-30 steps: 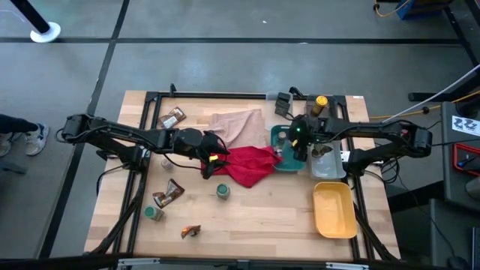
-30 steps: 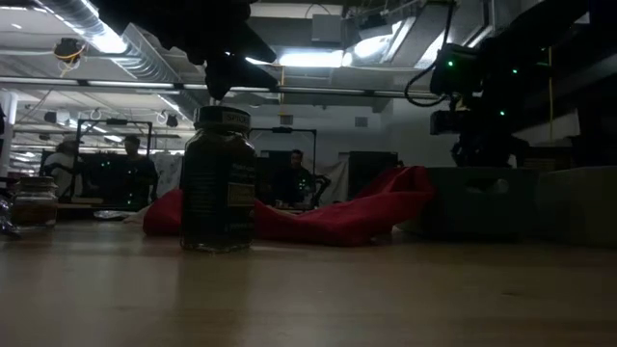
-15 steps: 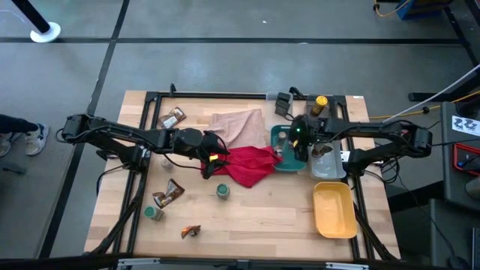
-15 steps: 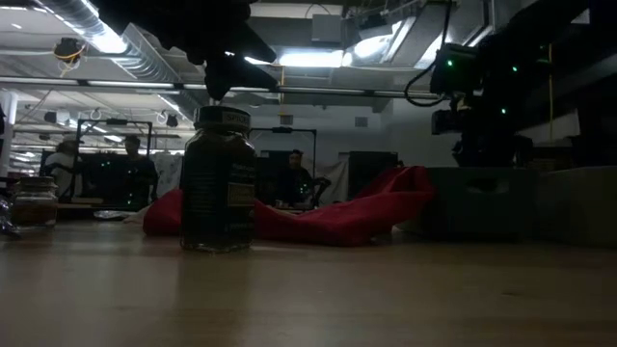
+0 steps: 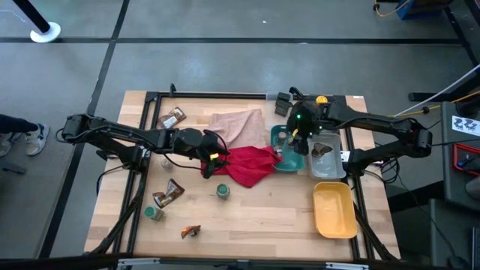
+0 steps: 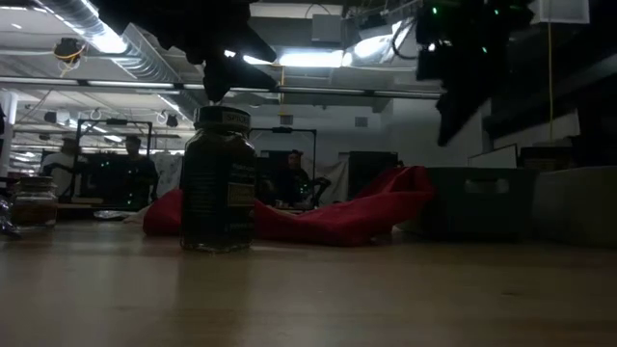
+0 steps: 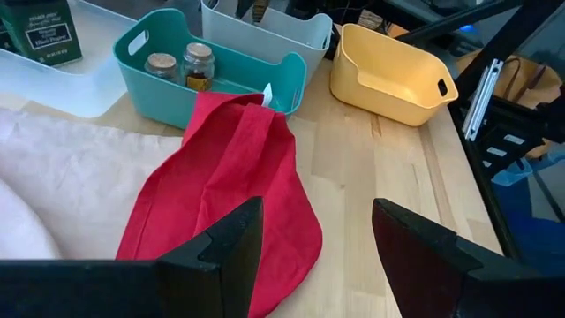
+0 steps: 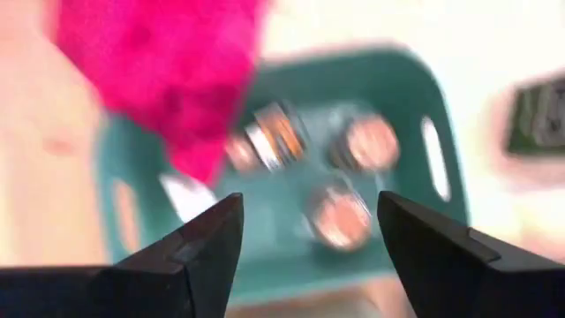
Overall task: Sort spices by type
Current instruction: Put the right dark green seasoning bottle into the yellow bin
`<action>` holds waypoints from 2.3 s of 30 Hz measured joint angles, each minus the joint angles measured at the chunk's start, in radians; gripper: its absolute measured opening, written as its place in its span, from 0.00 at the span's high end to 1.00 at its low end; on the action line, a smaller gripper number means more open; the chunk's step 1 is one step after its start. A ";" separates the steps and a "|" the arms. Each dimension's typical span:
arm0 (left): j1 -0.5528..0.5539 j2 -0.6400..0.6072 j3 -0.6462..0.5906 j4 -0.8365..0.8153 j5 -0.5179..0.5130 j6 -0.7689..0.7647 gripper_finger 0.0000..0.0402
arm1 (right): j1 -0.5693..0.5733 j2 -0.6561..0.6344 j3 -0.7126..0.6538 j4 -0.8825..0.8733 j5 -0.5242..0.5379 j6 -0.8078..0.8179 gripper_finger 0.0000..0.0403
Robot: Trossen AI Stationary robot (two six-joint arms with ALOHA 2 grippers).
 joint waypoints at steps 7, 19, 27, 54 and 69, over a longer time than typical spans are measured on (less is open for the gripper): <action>0.000 0.000 0.000 -0.041 0.000 -0.013 0.51 | 0.036 0.000 0.035 0.180 -0.168 0.041 0.36; -0.131 0.000 0.000 -0.199 0.001 0.058 0.51 | 0.232 0.000 0.035 0.357 -0.171 0.036 0.36; -0.218 0.000 0.000 -0.237 0.001 0.087 0.51 | 0.333 0.000 0.035 0.360 -0.170 0.036 0.36; -0.298 0.031 0.000 -0.317 -0.032 -0.231 0.51 | 0.414 0.000 0.036 0.363 -0.135 0.035 0.36; -0.301 0.046 0.000 -0.326 -0.173 -0.290 0.51 | 0.414 0.000 0.036 0.362 -0.135 0.035 0.36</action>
